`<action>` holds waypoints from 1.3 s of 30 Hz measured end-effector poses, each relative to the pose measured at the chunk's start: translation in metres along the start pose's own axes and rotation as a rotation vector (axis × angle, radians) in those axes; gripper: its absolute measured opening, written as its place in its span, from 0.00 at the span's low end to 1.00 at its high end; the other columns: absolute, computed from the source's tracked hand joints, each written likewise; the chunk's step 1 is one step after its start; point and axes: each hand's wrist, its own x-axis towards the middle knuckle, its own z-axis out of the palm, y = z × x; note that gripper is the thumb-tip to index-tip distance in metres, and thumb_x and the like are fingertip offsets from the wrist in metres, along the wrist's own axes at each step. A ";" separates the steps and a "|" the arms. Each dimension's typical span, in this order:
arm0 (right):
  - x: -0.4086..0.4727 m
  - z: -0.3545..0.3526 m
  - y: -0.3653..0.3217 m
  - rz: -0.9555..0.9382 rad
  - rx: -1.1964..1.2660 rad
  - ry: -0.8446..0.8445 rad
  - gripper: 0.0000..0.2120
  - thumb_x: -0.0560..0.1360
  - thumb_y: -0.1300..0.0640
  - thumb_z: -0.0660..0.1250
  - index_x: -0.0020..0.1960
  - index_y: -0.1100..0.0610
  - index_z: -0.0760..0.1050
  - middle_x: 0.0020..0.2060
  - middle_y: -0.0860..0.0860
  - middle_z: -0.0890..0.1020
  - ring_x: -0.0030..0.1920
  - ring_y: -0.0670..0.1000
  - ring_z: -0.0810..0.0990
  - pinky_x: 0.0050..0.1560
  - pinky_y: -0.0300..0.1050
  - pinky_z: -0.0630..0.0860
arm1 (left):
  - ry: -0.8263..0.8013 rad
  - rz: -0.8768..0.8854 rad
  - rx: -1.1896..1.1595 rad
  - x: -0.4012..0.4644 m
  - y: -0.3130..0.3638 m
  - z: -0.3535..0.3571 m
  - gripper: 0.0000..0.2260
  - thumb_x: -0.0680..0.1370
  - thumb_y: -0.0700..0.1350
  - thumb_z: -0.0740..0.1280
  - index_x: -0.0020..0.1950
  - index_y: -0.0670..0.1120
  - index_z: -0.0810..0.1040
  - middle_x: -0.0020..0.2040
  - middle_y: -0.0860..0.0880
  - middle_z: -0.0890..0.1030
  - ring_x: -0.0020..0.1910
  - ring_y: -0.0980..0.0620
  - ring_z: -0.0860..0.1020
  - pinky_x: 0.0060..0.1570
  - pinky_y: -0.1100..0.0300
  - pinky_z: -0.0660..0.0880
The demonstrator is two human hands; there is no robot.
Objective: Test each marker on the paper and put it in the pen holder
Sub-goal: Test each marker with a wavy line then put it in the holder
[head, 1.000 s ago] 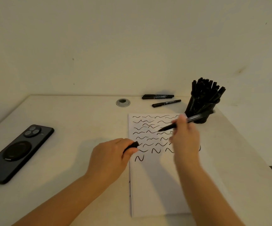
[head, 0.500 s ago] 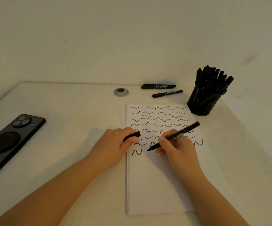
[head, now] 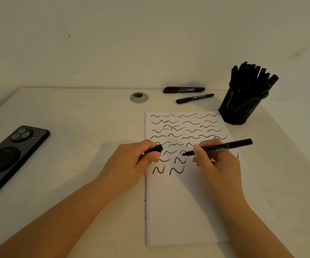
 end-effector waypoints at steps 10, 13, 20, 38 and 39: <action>-0.001 -0.006 -0.008 0.084 0.476 -0.115 0.17 0.77 0.61 0.59 0.34 0.51 0.78 0.26 0.52 0.80 0.28 0.46 0.74 0.27 0.36 0.69 | -0.071 0.018 0.009 -0.003 0.008 0.003 0.03 0.76 0.46 0.65 0.47 0.54 0.78 0.31 0.62 0.77 0.30 0.61 0.77 0.33 0.73 0.68; -0.002 -0.005 -0.007 0.072 0.478 -0.148 0.17 0.78 0.62 0.58 0.34 0.50 0.78 0.27 0.53 0.80 0.29 0.47 0.75 0.27 0.36 0.69 | -0.088 0.017 0.007 -0.003 0.009 0.003 0.04 0.76 0.46 0.65 0.47 0.56 0.77 0.32 0.64 0.77 0.30 0.61 0.77 0.33 0.73 0.68; -0.004 -0.003 -0.008 0.080 0.495 -0.162 0.17 0.77 0.63 0.58 0.36 0.49 0.78 0.27 0.53 0.80 0.28 0.48 0.76 0.27 0.37 0.71 | -0.097 0.028 0.030 -0.004 0.012 0.003 0.05 0.76 0.46 0.65 0.46 0.57 0.77 0.32 0.65 0.76 0.29 0.62 0.75 0.31 0.73 0.66; -0.006 0.002 -0.004 -0.039 0.495 -0.408 0.07 0.67 0.60 0.69 0.35 0.49 0.77 0.27 0.53 0.80 0.27 0.49 0.75 0.31 0.38 0.73 | -0.057 0.107 -0.097 -0.012 0.026 0.010 0.11 0.76 0.57 0.55 0.35 0.59 0.69 0.24 0.57 0.70 0.23 0.57 0.65 0.25 0.69 0.59; -0.006 0.001 -0.003 -0.051 0.492 -0.413 0.07 0.67 0.61 0.68 0.35 0.49 0.76 0.27 0.52 0.80 0.27 0.48 0.75 0.31 0.38 0.73 | -0.057 0.105 -0.109 -0.013 0.026 0.011 0.11 0.76 0.55 0.56 0.35 0.58 0.69 0.24 0.57 0.69 0.23 0.57 0.65 0.24 0.69 0.59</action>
